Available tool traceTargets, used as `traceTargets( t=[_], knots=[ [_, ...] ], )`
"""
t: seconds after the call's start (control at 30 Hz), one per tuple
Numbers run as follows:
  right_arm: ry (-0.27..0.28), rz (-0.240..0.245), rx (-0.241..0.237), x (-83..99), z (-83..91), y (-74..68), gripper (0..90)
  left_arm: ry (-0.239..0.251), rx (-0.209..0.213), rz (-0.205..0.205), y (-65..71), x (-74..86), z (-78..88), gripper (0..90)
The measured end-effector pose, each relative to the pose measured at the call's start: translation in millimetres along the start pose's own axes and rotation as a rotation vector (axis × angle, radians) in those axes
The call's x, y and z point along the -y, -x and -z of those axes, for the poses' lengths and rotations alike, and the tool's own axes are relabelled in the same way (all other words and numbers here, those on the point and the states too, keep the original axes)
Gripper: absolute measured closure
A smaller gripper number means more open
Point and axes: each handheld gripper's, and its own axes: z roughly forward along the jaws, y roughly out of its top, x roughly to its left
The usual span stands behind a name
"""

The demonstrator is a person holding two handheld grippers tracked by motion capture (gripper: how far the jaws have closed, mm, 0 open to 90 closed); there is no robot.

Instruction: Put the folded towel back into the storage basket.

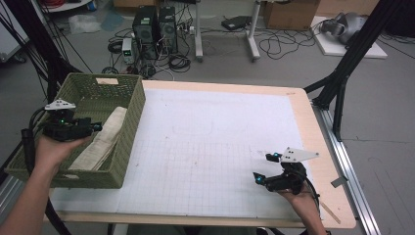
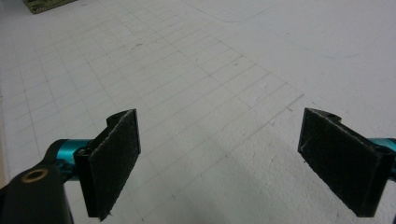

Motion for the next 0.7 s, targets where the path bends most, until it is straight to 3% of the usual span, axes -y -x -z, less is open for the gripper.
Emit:
traceTargets(
  t=[0.2,0.4,0.7],
  knots=[
    [0.004,0.002,-0.002,-0.6,0.5,-1.1,12.3,0.035,0.020,-0.004,3.3,-2.3,5.2,47.1],
    [0.011,0.003,-0.003,-0.9,2.1,-1.3,12.3,0.112,0.046,-0.013,10.6,-5.2,14.8,45.4],
    [0.016,0.013,-0.002,-1.4,1.8,-1.4,12.2,0.165,0.083,-0.030,22.9,-8.2,20.2,43.2]
  ],
)
